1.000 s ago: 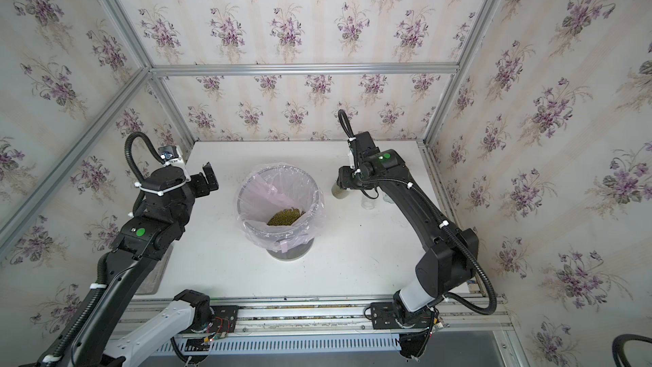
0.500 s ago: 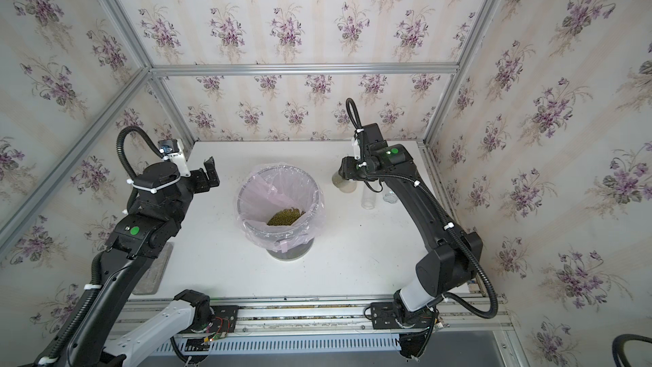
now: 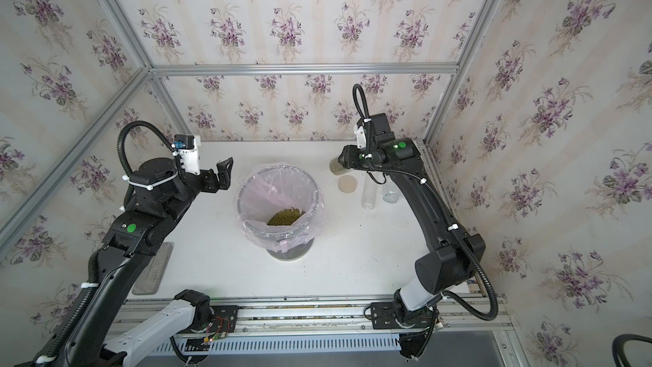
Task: Empty moldy mung beans from jars
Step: Pick up the jar from the center of the board.
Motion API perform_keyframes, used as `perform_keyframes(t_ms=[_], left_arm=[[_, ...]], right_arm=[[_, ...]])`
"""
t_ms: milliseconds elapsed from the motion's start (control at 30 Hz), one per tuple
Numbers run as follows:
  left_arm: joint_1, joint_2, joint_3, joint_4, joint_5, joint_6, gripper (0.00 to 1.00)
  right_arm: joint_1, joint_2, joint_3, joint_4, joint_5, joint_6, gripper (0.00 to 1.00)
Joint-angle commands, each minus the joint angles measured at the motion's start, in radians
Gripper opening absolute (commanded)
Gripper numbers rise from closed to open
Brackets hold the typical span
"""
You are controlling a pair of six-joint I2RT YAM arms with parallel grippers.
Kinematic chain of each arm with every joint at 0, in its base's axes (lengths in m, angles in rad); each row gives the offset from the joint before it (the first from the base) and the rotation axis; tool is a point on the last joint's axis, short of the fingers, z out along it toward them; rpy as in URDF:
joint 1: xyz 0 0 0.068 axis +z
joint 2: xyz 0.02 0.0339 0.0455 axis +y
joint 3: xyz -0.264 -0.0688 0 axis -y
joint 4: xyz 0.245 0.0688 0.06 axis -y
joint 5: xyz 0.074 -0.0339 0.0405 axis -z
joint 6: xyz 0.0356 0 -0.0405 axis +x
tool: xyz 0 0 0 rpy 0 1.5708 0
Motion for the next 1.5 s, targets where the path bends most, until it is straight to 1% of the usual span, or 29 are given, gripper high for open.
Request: perform_keyframes(t_ms=[0, 67, 100, 300, 467, 500, 633, 733, 800, 933, 1067, 1200, 1400, 1467], left_arm=[[-0.001, 0.015, 0.026, 0.010, 0.167, 0.004, 0.99], [-0.003, 0.031, 0.048, 0.002, 0.228, 0.005, 0.99], [-0.006, 0.036, 0.058, -0.004, 0.238, 0.005, 0.99], [-0.010, 0.029, 0.079, -0.017, 0.252, 0.031, 0.99], [-0.010, 0.009, 0.092, -0.017, 0.253, 0.046, 1.00], [-0.010, 0.006, 0.093, -0.017, 0.294, 0.057, 1.00], [-0.010, 0.012, 0.101, -0.019, 0.398, 0.094, 1.00], [-0.011, 0.034, 0.111, -0.023, 0.532, 0.137, 1.00], [-0.014, 0.055, 0.123, -0.025, 0.561, 0.134, 0.99], [-0.021, 0.076, 0.143, -0.043, 0.551, 0.149, 0.99], [-0.034, 0.058, 0.137, -0.055, 0.550, 0.215, 0.99], [-0.052, 0.057, 0.135, -0.067, 0.486, 0.263, 0.99], [-0.078, 0.067, 0.137, -0.072, 0.467, 0.344, 0.99], [-0.083, 0.073, 0.138, -0.073, 0.437, 0.358, 0.99]], right_arm=[[-0.002, 0.012, 0.031, 0.018, -0.034, -0.022, 0.44], [-0.002, 0.019, 0.056, 0.005, -0.043, -0.029, 0.44], [-0.003, 0.021, 0.064, 0.001, -0.044, -0.032, 0.44], [-0.011, 0.033, 0.128, -0.023, -0.056, -0.040, 0.44], [-0.014, 0.041, 0.170, -0.026, -0.095, -0.039, 0.44], [-0.015, 0.045, 0.181, -0.027, -0.103, -0.040, 0.44], [-0.014, 0.059, 0.232, -0.034, -0.139, -0.039, 0.44], [-0.015, 0.073, 0.260, -0.039, -0.168, -0.042, 0.44], [-0.014, 0.078, 0.270, -0.040, -0.183, -0.042, 0.44], [-0.014, 0.076, 0.279, -0.035, -0.210, -0.047, 0.43], [-0.016, 0.087, 0.318, -0.047, -0.216, -0.049, 0.43], [-0.015, 0.101, 0.366, -0.061, -0.232, -0.048, 0.43], [-0.015, 0.099, 0.380, -0.062, -0.242, -0.048, 0.43], [-0.016, 0.099, 0.379, -0.062, -0.243, -0.046, 0.43]])
